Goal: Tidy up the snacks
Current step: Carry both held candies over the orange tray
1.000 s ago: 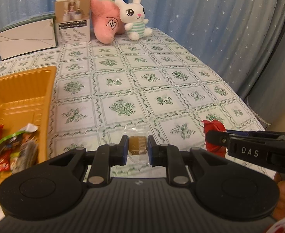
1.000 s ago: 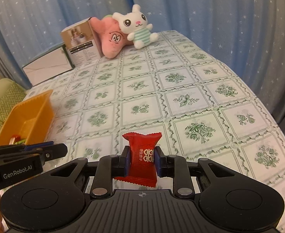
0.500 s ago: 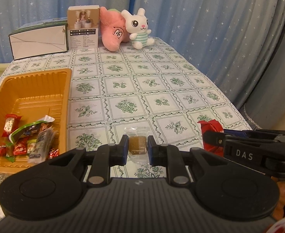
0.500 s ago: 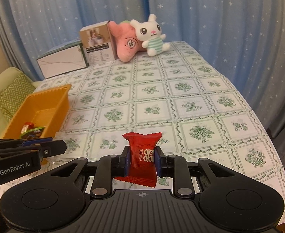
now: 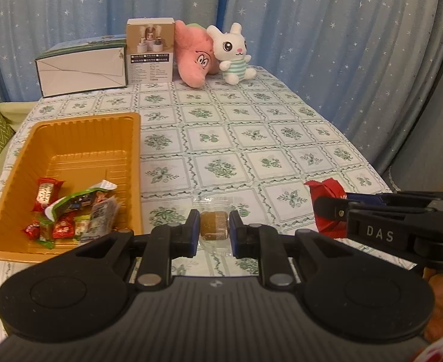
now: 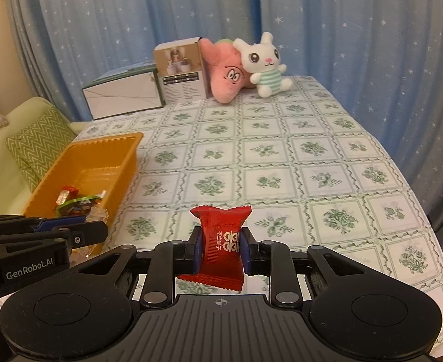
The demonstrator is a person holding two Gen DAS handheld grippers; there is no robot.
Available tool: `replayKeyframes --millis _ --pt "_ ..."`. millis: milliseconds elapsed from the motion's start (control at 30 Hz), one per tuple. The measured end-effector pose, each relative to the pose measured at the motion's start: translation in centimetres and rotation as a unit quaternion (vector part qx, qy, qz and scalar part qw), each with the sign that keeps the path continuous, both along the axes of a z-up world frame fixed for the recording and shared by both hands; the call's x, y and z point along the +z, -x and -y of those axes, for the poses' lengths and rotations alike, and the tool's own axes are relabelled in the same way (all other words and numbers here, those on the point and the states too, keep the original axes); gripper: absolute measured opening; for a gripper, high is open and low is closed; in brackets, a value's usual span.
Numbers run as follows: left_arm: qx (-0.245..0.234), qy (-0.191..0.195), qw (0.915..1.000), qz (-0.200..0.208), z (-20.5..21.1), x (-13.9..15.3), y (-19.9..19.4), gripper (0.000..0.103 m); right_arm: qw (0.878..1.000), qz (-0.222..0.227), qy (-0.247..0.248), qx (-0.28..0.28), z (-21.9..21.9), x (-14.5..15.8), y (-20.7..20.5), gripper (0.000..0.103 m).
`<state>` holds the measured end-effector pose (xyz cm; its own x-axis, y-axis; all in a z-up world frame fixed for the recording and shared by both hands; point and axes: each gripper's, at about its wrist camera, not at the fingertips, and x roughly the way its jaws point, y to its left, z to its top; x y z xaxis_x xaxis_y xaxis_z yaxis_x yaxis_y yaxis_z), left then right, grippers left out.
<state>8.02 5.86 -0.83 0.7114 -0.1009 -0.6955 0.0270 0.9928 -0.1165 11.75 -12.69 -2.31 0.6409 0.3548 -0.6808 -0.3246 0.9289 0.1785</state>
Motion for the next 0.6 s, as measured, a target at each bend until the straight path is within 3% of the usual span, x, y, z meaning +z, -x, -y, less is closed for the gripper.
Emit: replayKeyframes --millis 600 --pt "0.033 -0.015 0.9992 0.018 -5.4 2.5 0.8 0.018 0.999 0.007 -0.008 0.05 -4.7 0.9 -0.2 0.026"
